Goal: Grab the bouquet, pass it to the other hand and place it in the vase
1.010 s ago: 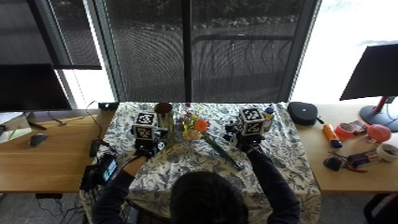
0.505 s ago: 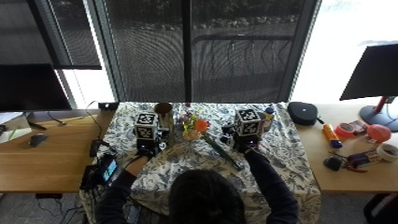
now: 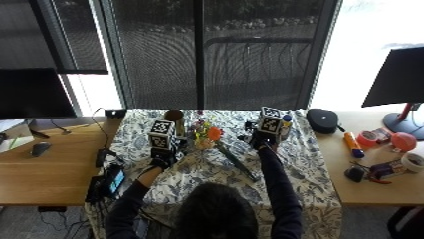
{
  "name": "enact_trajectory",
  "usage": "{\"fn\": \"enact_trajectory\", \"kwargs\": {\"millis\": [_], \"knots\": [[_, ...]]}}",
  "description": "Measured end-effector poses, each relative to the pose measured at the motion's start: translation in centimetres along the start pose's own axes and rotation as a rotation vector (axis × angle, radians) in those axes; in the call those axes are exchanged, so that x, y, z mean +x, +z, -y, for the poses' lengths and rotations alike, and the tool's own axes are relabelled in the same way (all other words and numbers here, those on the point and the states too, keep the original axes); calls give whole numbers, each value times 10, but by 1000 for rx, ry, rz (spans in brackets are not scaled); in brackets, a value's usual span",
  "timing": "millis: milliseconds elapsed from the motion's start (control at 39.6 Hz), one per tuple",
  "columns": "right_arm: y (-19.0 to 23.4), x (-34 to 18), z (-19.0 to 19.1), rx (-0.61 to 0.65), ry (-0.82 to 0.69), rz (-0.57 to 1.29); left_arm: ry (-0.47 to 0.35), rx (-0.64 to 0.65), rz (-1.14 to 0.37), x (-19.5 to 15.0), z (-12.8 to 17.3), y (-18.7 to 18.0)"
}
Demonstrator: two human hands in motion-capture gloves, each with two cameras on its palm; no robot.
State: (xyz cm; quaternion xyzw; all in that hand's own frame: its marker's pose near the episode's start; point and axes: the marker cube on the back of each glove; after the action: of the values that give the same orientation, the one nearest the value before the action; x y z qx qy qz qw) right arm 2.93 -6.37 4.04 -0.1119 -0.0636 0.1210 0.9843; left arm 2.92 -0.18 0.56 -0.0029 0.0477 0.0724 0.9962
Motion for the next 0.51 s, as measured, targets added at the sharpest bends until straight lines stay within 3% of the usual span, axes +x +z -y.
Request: {"fn": "enact_trajectory", "kwargs": {"millis": [177,328,379,505], "knots": [[58,13,40,-33,98,54,18,-4,-4,2,2,3],[101,12,30,128,159,-52,17,-21,-22,4,0,2],[127,9,29,84,162,-74,17,-16,-26,3,4,4],[178,2,5,-178,213,-91,12,-16,-25,-1,8,4]]}}
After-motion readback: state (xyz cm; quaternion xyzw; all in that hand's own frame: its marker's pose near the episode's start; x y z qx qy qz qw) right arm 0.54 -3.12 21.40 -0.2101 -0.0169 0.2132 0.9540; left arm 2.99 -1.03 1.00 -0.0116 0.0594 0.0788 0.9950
